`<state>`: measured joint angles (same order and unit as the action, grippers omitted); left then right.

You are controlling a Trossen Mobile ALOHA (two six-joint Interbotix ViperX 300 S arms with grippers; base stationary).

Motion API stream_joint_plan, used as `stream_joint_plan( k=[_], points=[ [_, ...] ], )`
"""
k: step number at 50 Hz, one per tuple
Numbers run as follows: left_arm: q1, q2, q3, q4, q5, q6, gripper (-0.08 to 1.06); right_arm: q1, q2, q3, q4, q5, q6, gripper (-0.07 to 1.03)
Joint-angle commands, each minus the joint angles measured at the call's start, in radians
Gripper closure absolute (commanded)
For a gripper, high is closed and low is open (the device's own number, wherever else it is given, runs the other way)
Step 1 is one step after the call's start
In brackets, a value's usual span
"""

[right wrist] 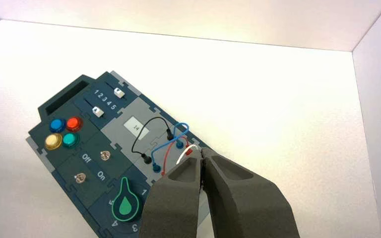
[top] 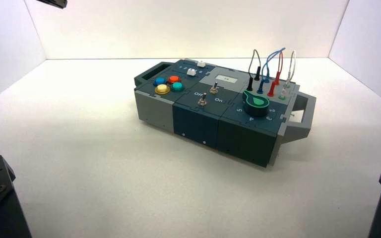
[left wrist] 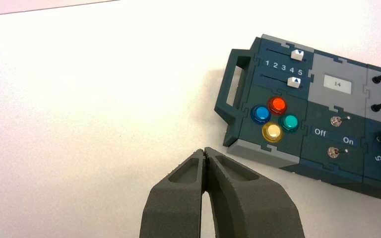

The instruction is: Rotate the box clockwise.

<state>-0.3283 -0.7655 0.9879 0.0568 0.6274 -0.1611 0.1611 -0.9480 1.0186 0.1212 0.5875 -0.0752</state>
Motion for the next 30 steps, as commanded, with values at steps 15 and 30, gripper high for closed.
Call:
stream_joint_plan(
  k=[15,30],
  points=[
    [-0.003,0.000,-0.023,0.003,-0.008,0.002,1.01,0.003,-0.006,-0.005,0.000,-0.002,0.000,0.99],
    [-0.003,0.026,-0.012,-0.002,-0.003,0.000,1.01,0.002,-0.008,-0.023,-0.002,0.008,0.002,0.99]
  ],
)
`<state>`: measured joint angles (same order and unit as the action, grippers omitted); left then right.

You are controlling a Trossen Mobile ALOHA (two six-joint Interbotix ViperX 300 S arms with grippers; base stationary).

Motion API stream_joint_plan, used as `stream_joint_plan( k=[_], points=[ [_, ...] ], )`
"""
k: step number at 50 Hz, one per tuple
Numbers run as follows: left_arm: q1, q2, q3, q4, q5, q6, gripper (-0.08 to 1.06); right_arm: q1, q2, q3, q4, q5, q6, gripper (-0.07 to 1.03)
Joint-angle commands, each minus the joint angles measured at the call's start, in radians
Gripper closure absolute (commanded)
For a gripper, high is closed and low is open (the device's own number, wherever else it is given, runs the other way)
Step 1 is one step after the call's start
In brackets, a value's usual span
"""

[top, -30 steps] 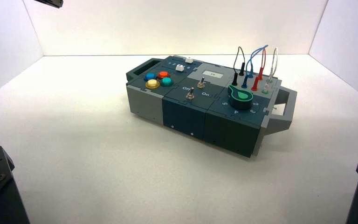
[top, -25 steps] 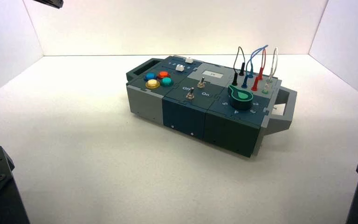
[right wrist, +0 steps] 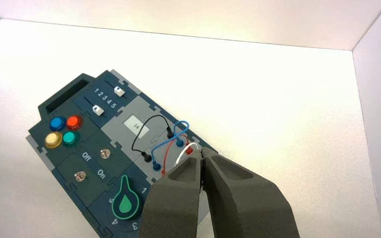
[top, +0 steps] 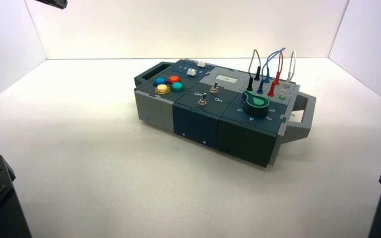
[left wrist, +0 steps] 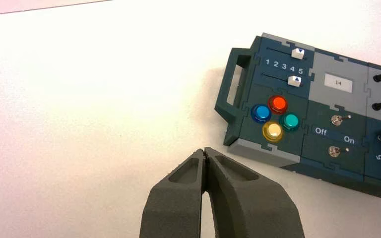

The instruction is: Rotate the box clockwise.

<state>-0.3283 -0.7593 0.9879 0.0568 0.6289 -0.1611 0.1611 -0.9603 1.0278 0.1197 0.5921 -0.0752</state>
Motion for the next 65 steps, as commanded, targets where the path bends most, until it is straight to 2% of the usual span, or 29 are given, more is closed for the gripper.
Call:
stream_joint_plan(
  k=[1,11,18,26,37,44,48,57,65],
  points=[
    [-0.003,0.023,-0.012,0.000,-0.005,0.000,1.01,0.002,0.005,-0.035,0.000,0.005,0.002,0.99],
    [-0.003,0.107,-0.023,0.000,-0.020,0.006,1.01,-0.006,0.025,-0.057,-0.005,-0.008,0.003,0.99],
    [-0.006,0.160,-0.029,-0.002,-0.040,0.009,1.01,-0.035,0.060,-0.084,-0.025,-0.011,0.018,0.99],
    [-0.015,0.216,-0.043,-0.002,-0.058,0.014,1.01,-0.087,0.129,-0.118,-0.031,-0.026,0.021,0.99],
    [-0.072,0.333,-0.098,-0.002,-0.060,0.017,1.01,-0.135,0.239,-0.129,-0.031,-0.054,0.023,0.99],
    [-0.107,0.422,-0.143,-0.002,-0.060,0.017,1.01,-0.140,0.305,-0.127,-0.031,-0.078,0.025,0.99],
    [-0.110,0.476,-0.164,0.002,-0.060,0.023,1.01,-0.141,0.341,-0.130,-0.031,-0.083,0.025,0.99],
    [-0.110,0.575,-0.201,0.003,-0.055,0.064,1.01,-0.143,0.382,-0.147,-0.032,-0.091,0.025,0.99],
    [-0.109,0.657,-0.238,0.005,-0.055,0.086,1.01,-0.149,0.397,-0.170,-0.034,-0.092,0.028,0.99]
  ],
)
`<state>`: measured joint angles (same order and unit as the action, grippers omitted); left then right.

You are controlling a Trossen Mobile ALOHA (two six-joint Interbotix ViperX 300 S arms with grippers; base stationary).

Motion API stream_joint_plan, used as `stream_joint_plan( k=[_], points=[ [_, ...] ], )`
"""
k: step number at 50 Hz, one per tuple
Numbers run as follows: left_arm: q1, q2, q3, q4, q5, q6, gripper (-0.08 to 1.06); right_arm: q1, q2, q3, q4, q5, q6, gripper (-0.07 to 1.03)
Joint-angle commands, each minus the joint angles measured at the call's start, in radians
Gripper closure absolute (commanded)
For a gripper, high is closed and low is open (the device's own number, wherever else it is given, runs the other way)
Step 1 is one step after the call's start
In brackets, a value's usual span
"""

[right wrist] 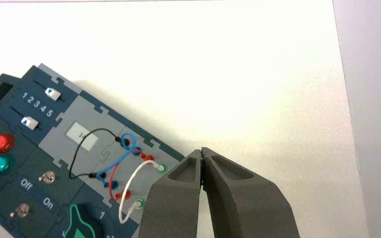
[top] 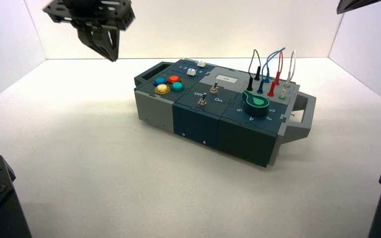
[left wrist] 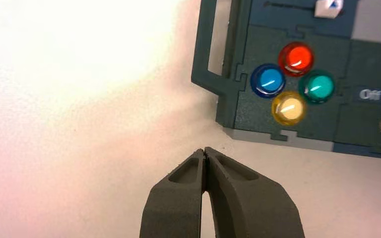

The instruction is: Rotate the box clockwise.

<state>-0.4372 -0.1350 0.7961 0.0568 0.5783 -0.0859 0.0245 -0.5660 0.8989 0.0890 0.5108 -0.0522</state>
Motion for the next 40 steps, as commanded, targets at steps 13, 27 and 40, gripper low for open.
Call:
stream_joint_plan(
  k=[13,27,40],
  points=[
    [-0.002,0.143,-0.095,0.003,-0.006,0.038,1.01,-0.043,0.011,-0.051,-0.003,-0.018,0.002,0.99],
    [0.000,0.221,-0.137,0.005,-0.017,0.048,1.01,-0.043,0.041,-0.043,0.003,-0.029,0.006,0.99],
    [0.000,0.242,-0.155,0.003,-0.015,0.057,1.01,-0.043,0.110,-0.035,0.014,-0.029,0.012,0.99]
  ],
)
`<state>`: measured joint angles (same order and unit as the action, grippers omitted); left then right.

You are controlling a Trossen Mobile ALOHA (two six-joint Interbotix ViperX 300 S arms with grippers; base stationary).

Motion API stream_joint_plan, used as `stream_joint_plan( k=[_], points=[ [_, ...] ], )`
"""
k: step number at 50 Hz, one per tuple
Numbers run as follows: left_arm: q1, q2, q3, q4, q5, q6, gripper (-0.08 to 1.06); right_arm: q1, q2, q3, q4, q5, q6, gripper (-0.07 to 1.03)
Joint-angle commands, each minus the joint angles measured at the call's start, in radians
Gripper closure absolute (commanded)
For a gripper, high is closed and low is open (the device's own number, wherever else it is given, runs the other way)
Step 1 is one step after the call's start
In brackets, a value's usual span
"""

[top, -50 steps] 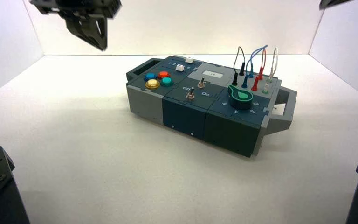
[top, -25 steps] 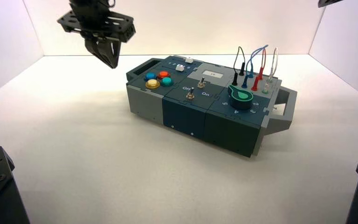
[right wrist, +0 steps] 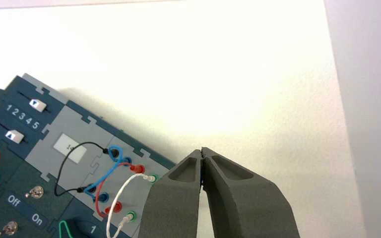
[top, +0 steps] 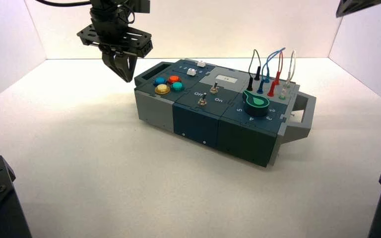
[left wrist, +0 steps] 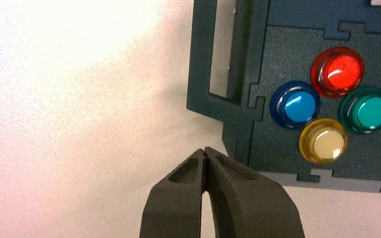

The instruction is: Rotate the box clockwise.

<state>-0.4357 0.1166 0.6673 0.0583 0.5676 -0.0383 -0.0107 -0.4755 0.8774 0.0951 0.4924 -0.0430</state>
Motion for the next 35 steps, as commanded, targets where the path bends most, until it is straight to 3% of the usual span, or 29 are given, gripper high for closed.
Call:
stream_joint_plan(
  k=[1,35],
  points=[
    [-0.002,-0.009,-0.026,0.003,-0.005,0.008,1.01,-0.008,0.028,-0.014,0.009,-0.011,0.003,0.99],
    [-0.002,0.018,-0.031,0.003,-0.023,0.014,1.01,-0.008,0.333,-0.038,0.046,0.037,0.009,0.99]
  ],
)
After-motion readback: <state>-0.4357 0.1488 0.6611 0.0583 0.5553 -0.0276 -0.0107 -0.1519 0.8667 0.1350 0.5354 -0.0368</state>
